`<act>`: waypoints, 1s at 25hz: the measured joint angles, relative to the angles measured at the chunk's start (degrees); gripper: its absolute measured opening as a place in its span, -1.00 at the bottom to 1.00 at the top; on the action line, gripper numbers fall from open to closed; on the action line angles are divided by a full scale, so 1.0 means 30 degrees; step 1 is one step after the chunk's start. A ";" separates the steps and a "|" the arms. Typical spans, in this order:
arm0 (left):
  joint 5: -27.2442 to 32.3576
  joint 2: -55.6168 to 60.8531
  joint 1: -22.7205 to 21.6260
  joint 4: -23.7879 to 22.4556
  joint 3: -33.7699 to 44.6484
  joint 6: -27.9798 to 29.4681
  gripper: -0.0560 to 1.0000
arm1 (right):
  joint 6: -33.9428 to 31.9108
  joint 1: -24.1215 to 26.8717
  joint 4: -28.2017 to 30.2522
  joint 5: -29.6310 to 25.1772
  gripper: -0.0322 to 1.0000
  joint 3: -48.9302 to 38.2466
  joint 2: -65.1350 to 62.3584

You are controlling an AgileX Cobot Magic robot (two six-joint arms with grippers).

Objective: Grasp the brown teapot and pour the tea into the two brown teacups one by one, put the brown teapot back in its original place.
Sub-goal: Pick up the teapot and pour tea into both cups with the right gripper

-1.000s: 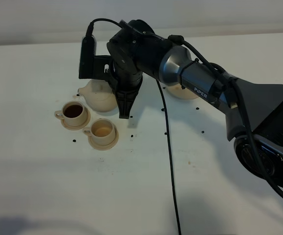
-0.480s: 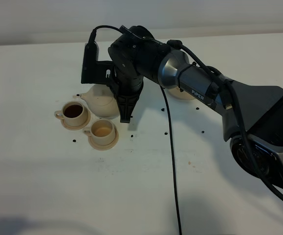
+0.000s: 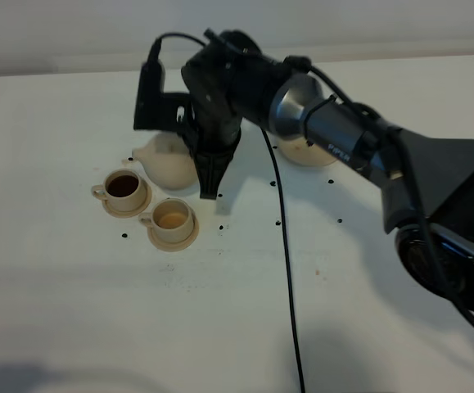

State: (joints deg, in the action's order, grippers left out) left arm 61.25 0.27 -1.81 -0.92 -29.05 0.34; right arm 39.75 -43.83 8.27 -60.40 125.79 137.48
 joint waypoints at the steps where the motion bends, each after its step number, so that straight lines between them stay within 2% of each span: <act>1: 0.0000 0.0000 0.0000 0.0000 0.0000 -0.0115 -0.11 | -0.0066 0.0000 0.0000 -0.0090 -0.77 0.0000 -0.0273; 10: 0.0000 0.0000 0.0000 0.0000 0.0000 -0.0115 -0.11 | -0.0815 -0.0025 0.0042 -0.3225 -0.77 0.0000 -0.1363; 18: 0.0000 0.0000 0.0000 0.0000 0.0000 -0.0115 -0.11 | -0.1902 -0.1355 0.1329 -0.3456 -0.77 0.0000 -0.2572; 25: 0.0000 0.0000 0.0000 0.0000 0.0000 -0.0115 -0.11 | -0.2538 -0.2225 0.1580 -0.3431 -0.77 -0.0536 -0.3062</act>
State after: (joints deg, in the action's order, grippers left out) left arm 61.25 0.27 -1.81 -0.92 -29.05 0.00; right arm 32.14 -50.51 13.01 -70.70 124.18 128.29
